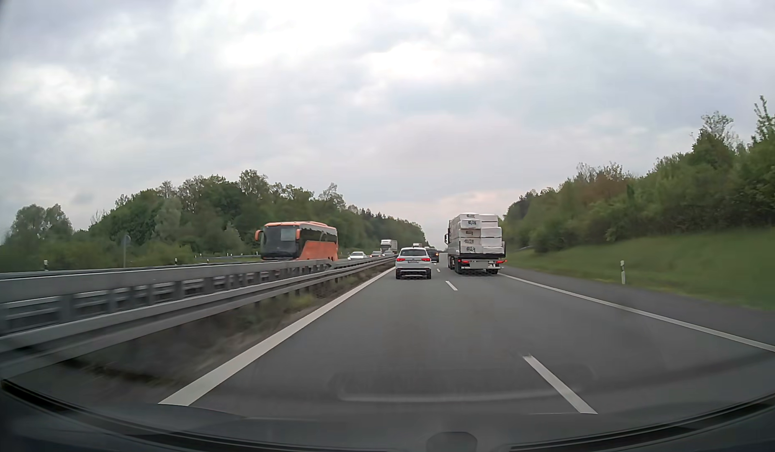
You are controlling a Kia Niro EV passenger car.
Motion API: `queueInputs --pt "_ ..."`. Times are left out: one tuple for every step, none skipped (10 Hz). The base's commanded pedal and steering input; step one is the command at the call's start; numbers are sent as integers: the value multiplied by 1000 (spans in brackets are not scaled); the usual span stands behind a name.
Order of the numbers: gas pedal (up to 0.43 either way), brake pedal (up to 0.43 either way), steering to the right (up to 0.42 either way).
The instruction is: Follow the waypoints while adhering to traffic rules and regulations
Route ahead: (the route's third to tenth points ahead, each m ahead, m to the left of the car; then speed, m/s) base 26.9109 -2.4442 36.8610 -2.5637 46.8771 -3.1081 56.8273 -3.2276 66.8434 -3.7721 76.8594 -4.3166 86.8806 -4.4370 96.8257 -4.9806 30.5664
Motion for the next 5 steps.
queueInputs --pt "559 0 2" --pt "559 0 2" --pt "559 0 3" --pt "559 0 2" --pt "559 0 3"
